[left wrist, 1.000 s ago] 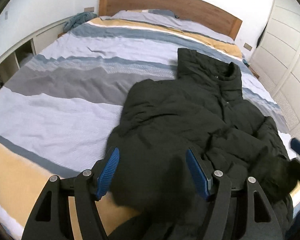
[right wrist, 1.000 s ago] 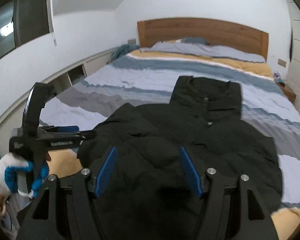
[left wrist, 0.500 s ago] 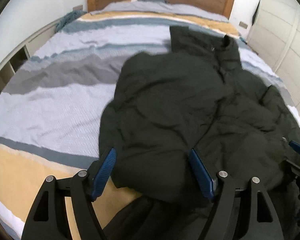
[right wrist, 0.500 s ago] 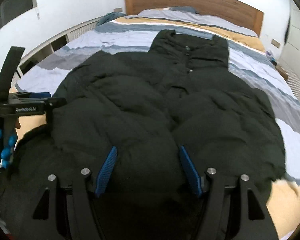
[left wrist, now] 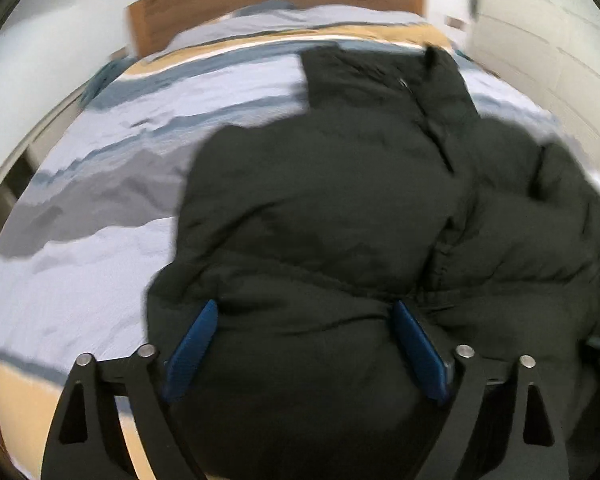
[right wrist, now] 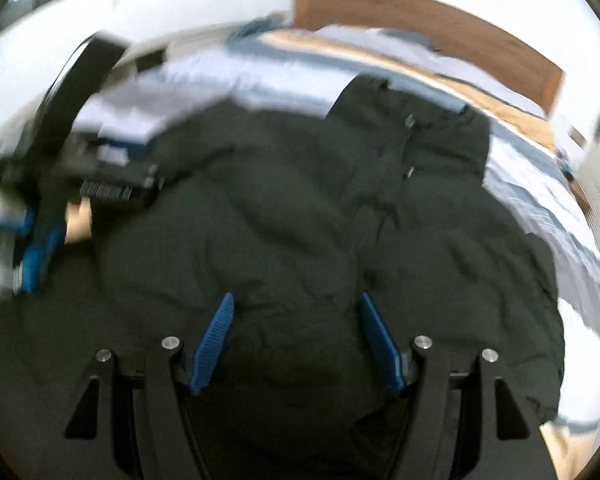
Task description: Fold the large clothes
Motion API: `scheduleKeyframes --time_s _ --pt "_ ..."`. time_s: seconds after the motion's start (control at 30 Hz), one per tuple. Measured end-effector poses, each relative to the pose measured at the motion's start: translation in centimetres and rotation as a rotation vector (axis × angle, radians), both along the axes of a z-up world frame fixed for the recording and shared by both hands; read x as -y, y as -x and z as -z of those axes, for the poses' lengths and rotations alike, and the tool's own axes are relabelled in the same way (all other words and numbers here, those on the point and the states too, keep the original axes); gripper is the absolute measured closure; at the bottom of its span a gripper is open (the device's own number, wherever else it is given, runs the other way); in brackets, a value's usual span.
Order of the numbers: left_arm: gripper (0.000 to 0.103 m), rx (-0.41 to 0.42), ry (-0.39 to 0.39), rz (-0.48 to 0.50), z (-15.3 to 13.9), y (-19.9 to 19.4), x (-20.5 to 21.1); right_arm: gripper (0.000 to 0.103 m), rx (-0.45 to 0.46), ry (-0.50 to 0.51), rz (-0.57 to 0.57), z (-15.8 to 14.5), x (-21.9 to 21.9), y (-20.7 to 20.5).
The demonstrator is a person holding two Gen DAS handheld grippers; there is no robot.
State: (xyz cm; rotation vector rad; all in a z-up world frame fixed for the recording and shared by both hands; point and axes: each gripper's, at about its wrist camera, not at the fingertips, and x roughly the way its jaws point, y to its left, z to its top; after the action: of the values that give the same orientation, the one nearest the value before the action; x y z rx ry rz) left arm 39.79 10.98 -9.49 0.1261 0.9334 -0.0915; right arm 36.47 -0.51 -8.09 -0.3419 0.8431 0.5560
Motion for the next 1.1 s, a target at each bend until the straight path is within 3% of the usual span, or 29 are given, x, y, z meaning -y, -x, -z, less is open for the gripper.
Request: scheduleKeyframes --time_s 0.1,0.23,0.37,0.47,0.63,0.83,0.93,1.1 --pt "0.010 0.038 0.044 0.041 0.8 0.3 -0.6 0.039 -0.049 -0.077 -0.074 -0.1 2.0 -0.6" --pt "0.010 0.026 0.110 0.025 1.2 0.2 -1.4 0.037 -0.104 -0.135 -0.069 0.0 2.4 -1.8" --pt "0.010 -0.004 0.144 -0.005 -1.8 1.0 -2.3 0.037 -0.178 -0.230 -0.050 -2.6 2.9 -3.4" --pt "0.009 0.009 0.100 0.017 -5.0 -0.1 -2.6 0.037 -0.135 -0.270 -0.055 -6.4 3.8 -5.2" --pt "0.004 -0.001 0.107 -0.011 -9.1 -7.1 -4.3 0.037 -0.047 -0.271 0.044 -10.3 6.9 -12.3" --pt "0.001 -0.013 0.144 -0.052 -10.9 -19.5 -4.3 0.034 -0.005 -0.330 0.232 -10.2 11.8 -23.8" --pt "0.001 -0.033 0.251 -0.079 -9.5 -26.1 -4.2 0.033 -0.042 -0.416 0.339 -8.3 14.5 -30.6" --pt "0.001 -0.080 0.390 -0.150 -5.2 -33.6 -4.4 0.032 -0.101 -0.493 0.458 -3.7 16.6 -40.7"
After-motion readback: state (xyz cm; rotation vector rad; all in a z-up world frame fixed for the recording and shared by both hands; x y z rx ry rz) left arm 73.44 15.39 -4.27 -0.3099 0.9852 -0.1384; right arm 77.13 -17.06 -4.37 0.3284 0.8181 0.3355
